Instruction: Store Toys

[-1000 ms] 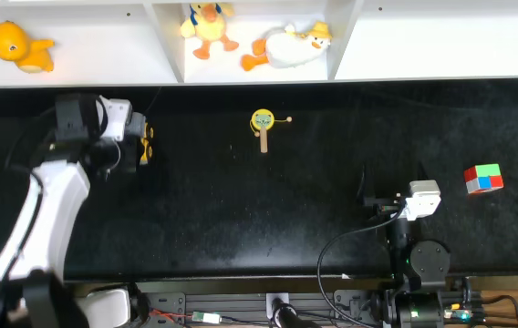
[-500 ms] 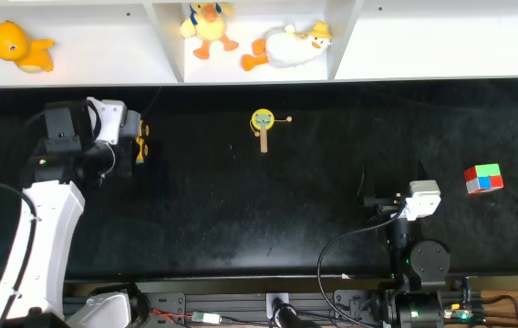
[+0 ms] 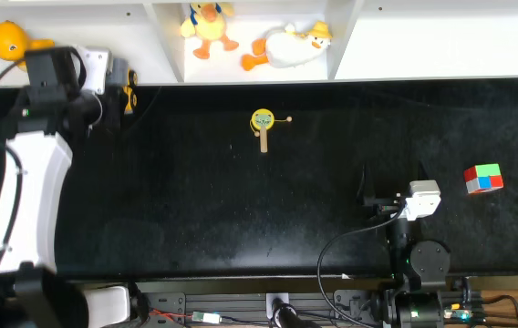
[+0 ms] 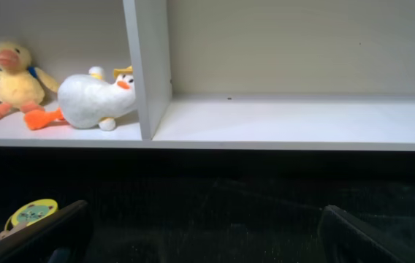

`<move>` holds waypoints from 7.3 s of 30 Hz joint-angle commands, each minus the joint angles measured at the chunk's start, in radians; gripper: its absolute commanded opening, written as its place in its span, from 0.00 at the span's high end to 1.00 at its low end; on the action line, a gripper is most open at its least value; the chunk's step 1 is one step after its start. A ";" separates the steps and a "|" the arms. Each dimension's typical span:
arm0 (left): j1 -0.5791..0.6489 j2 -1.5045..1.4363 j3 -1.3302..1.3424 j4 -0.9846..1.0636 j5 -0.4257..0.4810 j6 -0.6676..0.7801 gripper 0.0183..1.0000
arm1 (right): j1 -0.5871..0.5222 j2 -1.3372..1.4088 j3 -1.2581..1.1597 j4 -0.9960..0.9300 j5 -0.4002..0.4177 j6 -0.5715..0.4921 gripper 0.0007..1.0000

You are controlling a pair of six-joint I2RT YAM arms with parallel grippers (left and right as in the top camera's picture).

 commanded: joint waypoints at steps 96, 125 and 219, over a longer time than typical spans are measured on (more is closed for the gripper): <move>-0.052 0.232 0.128 0.129 -0.049 -0.049 0.62 | 0.000 -0.008 -0.014 0.005 0.008 0.007 0.00; -0.052 -0.072 -0.229 0.232 -0.046 -0.090 0.00 | 0.000 -0.008 -0.014 0.005 0.008 0.007 0.01; -0.083 -1.521 -1.237 0.599 -0.132 -0.175 0.00 | 0.000 -0.008 -0.013 0.016 0.124 -0.012 0.00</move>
